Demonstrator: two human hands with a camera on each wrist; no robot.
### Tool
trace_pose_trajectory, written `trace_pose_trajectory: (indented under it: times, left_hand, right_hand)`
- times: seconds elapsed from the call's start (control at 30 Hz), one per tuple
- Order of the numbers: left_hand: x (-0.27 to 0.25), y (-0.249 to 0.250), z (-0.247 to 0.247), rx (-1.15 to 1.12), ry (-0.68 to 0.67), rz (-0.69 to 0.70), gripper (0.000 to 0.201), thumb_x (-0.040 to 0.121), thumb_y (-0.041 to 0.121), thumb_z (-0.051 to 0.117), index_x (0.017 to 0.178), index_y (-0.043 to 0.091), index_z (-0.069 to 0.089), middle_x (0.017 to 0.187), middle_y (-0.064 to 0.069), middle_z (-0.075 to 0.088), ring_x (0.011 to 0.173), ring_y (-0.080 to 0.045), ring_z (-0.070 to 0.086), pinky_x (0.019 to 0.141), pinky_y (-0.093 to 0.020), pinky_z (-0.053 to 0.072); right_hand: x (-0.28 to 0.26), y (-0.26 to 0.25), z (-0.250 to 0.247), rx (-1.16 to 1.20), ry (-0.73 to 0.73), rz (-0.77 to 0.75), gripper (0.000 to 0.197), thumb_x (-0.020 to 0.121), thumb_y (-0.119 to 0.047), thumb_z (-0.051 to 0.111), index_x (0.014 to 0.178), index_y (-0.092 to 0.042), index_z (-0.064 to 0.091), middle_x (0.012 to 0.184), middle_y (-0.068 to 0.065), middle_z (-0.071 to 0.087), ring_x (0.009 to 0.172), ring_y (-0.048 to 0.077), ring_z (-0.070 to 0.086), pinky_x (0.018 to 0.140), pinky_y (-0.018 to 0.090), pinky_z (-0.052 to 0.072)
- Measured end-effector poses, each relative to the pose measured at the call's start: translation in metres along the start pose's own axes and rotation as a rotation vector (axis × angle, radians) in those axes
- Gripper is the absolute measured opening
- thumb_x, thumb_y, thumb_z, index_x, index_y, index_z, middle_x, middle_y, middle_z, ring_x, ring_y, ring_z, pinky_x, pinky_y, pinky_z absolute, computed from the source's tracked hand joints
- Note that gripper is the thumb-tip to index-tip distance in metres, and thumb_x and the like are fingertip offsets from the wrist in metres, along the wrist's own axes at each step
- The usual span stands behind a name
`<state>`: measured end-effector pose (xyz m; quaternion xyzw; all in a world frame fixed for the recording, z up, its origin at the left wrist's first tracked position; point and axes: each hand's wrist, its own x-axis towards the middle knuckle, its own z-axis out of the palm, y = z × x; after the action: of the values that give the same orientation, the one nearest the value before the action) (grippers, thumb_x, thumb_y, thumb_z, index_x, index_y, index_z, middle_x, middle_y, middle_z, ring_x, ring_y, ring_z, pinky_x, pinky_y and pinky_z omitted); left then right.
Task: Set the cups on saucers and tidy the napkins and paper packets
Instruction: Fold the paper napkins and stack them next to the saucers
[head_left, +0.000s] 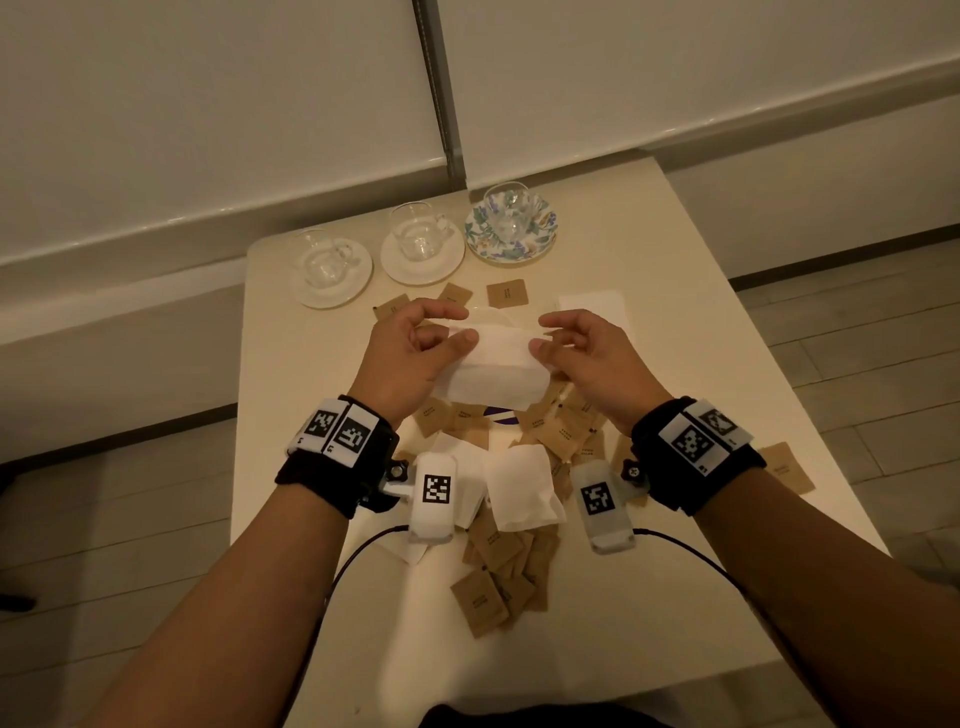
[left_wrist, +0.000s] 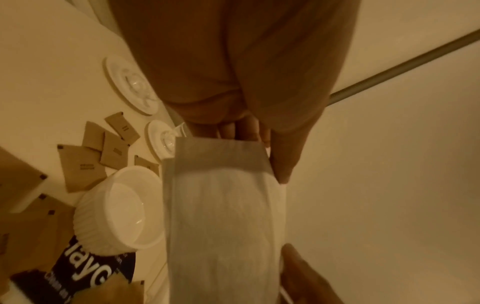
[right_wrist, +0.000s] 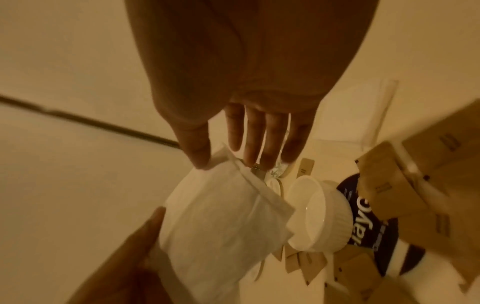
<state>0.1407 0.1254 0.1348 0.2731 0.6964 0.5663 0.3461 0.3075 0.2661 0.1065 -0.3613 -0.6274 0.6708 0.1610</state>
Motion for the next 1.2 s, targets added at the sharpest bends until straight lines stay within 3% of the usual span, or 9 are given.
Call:
trace_pose_trajectory:
  times: [0.07,0.13,0.3,0.47,0.57,0.77,0.9,1.07,1.2]
  left_hand:
    - [0.001,0.004,-0.002,0.054,-0.05,0.01,0.021,0.082,0.016,0.077,0.101,0.021,0.069,0.079,-0.026,0.066,0.075,-0.027,0.063,0.076,-0.042,0.053]
    - [0.002,0.007,-0.001,0.111,-0.093,0.018,0.026,0.08,0.016,0.079,0.103,0.017,0.068,0.072,-0.018,0.066,0.072,-0.025,0.062,0.075,-0.039,0.052]
    - [0.001,0.011,-0.001,0.177,-0.152,0.045,0.026,0.08,0.016,0.079,0.103,0.015,0.068,0.082,-0.03,0.066,0.07,-0.024,0.057,0.068,-0.032,0.048]
    - [0.001,0.005,-0.002,0.228,-0.207,-0.053,0.022,0.089,0.025,0.069,0.104,0.008,0.07,0.1,-0.012,0.074,0.092,-0.027,0.07,0.082,-0.037,0.054]
    - [0.001,-0.001,-0.007,0.271,-0.222,-0.096,0.038,0.093,0.029,0.065,0.096,-0.008,0.065,0.088,-0.021,0.065,0.078,-0.035,0.058,0.077,-0.045,0.046]
    - [0.0,0.005,-0.005,0.233,-0.258,-0.088,0.027,0.082,0.024,0.076,0.095,0.003,0.067,0.09,-0.045,0.058,0.076,-0.032,0.055,0.073,-0.045,0.043]
    - [0.003,0.009,-0.002,0.232,-0.24,-0.038,0.029,0.071,0.036,0.084,0.087,0.014,0.072,0.093,-0.027,0.068,0.078,-0.029,0.063,0.078,-0.049,0.051]
    - [0.004,0.003,-0.009,0.259,-0.21,-0.03,0.009,0.077,0.018,0.081,0.078,0.025,0.075,0.094,-0.014,0.072,0.09,-0.039,0.067,0.087,-0.057,0.054]
    - [0.005,0.003,-0.008,0.271,-0.213,0.009,0.014,0.076,0.018,0.083,0.075,0.03,0.075,0.088,-0.007,0.073,0.084,-0.031,0.069,0.081,-0.047,0.057]
  right_hand:
    - [0.001,-0.005,0.001,-0.179,0.002,-0.11,0.039,0.088,-0.034,0.07,0.124,-0.025,0.057,0.117,-0.009,0.061,0.112,0.006,0.057,0.093,0.026,0.048]
    - [0.001,-0.013,0.005,-0.257,-0.079,-0.166,0.036,0.09,-0.036,0.067,0.123,-0.025,0.059,0.122,-0.011,0.061,0.118,0.004,0.053,0.097,0.027,0.043]
    - [0.0,-0.023,0.013,-0.283,-0.219,-0.194,0.015,0.091,-0.023,0.067,0.098,-0.009,0.07,0.093,0.009,0.073,0.081,0.013,0.067,0.076,0.034,0.054]
    - [-0.002,-0.017,0.012,-0.195,-0.234,-0.153,0.018,0.094,-0.024,0.064,0.095,-0.009,0.073,0.086,0.011,0.074,0.073,0.016,0.067,0.068,0.032,0.056]
    - [-0.002,-0.01,0.009,-0.186,-0.228,-0.125,0.019,0.095,-0.025,0.062,0.096,-0.01,0.074,0.088,0.004,0.075,0.078,0.012,0.069,0.073,0.029,0.056]
    - [-0.001,-0.008,0.012,-0.059,-0.217,-0.04,0.02,0.088,-0.028,0.071,0.102,-0.014,0.071,0.095,0.008,0.074,0.087,0.02,0.07,0.08,0.031,0.055]
    - [0.001,-0.012,0.015,-0.124,-0.21,-0.091,0.017,0.089,-0.027,0.07,0.09,-0.01,0.071,0.085,0.011,0.074,0.074,0.019,0.069,0.07,0.034,0.054]
    - [0.004,-0.012,0.005,-0.018,-0.142,-0.057,0.01,0.087,-0.025,0.072,0.081,-0.017,0.068,0.073,0.001,0.072,0.066,0.013,0.067,0.062,0.026,0.053]
    - [0.006,-0.014,0.005,0.015,-0.142,-0.066,0.012,0.085,-0.027,0.075,0.077,-0.021,0.068,0.076,0.006,0.072,0.067,0.015,0.066,0.063,0.03,0.053]
